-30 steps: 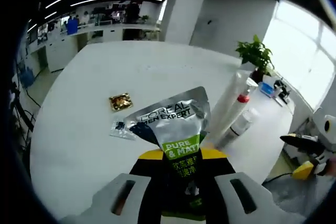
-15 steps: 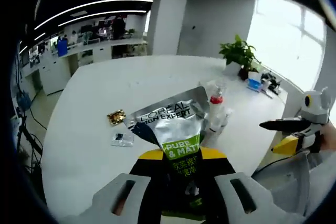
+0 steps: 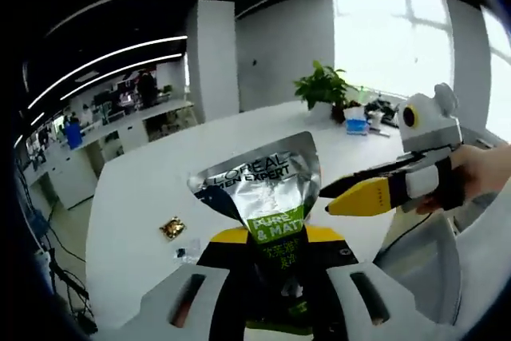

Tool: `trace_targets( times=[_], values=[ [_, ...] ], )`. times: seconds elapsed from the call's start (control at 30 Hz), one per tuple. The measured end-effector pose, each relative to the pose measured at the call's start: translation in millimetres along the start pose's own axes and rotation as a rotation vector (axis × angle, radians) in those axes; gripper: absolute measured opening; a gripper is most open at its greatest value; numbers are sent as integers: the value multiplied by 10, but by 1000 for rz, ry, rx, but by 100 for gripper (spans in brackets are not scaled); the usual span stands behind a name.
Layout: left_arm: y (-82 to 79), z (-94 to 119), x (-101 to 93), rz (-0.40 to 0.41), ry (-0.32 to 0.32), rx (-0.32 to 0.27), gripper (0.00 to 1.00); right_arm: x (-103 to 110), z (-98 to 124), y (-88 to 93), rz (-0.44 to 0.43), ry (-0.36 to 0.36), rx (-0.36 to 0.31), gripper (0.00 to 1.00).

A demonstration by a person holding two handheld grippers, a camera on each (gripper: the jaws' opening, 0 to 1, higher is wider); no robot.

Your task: Arrange the skincare products in the storage area until every visible bottle or jar stands upright without overlapping.

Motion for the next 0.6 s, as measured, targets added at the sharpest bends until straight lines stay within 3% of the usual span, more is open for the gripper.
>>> trace_targets(
  times=[0.23, 0.37, 0.43, 0.47, 0.6],
  values=[
    [-12, 21, -78, -75, 11, 15, 19, 100, -76, -104, -62, -51, -64, 36],
    [-42, 23, -156, -94, 40, 0, 20, 148, -143, -104, -84, -73, -63, 22],
    [-35, 13, -174, -90, 49, 1, 20, 180, -140, -106, -128, -88, -80, 11],
    [-22, 19, -167, -76, 47, -3, 21, 167, -124, -113, -141, -81, -104, 10],
    [9, 25, -173, -69, 68, -10, 28, 156, -83, -87, -95, -80, -93, 7]
  ],
)
Point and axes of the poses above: the point that each gripper's makers call its tool centre point, and the gripper's own axes: z roughly backward along the fingers, x roughly to its left, y roughly out of its underside, the point moved 9 cm from there along z, roughly backward along the fingers, and after that the axes turned 2 degrees about -y, right-handed, at the moved point
